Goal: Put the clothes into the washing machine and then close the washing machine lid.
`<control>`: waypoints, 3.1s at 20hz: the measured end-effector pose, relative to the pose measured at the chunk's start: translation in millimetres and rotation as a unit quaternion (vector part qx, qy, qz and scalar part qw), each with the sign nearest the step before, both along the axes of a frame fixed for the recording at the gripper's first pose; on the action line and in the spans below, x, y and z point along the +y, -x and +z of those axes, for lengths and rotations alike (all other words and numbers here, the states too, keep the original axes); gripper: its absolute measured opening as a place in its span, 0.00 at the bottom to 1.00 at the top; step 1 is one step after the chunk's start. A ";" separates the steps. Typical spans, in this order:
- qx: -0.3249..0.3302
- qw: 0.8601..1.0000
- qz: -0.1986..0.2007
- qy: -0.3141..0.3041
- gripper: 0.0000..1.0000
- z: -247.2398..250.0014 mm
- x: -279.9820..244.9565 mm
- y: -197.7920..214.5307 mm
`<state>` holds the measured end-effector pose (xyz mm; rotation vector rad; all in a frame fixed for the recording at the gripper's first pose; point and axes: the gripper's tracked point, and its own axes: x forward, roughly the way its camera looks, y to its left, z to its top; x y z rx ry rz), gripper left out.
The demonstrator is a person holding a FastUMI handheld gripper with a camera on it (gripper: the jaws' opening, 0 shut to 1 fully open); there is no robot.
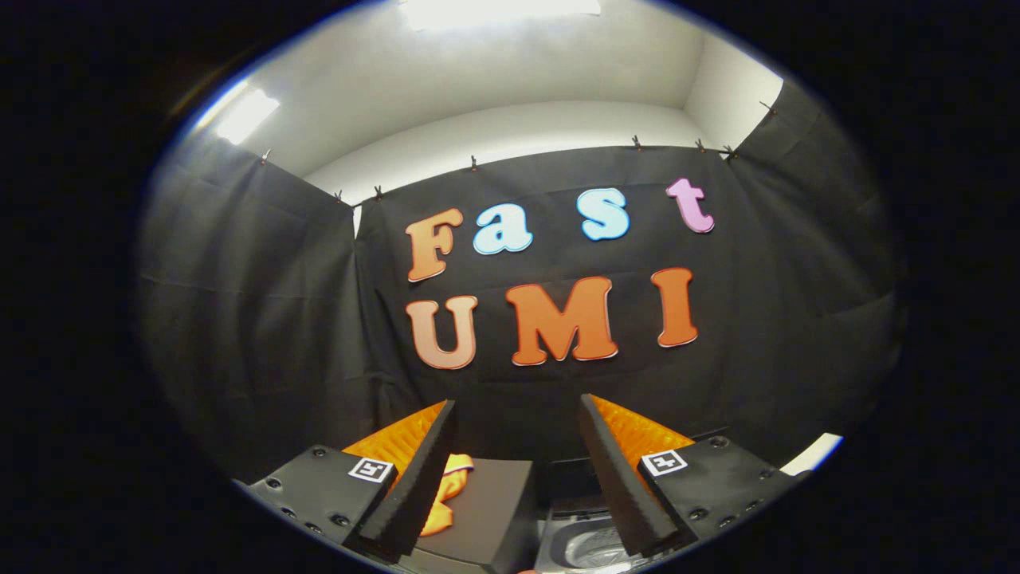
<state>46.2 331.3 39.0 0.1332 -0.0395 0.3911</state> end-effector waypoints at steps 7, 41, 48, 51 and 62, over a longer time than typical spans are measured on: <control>0.086 0.994 0.057 0.026 0.97 -59.5 135.8 -28.6; 0.275 0.937 0.175 0.123 0.27 -231.8 253.3 -46.5; 0.255 0.944 0.203 0.045 0.18 -214.0 251.8 -33.6; 0.217 0.953 0.213 0.005 0.18 -186.8 240.2 -28.5; 0.079 0.970 0.220 -0.061 0.18 -51.5 128.0 -4.9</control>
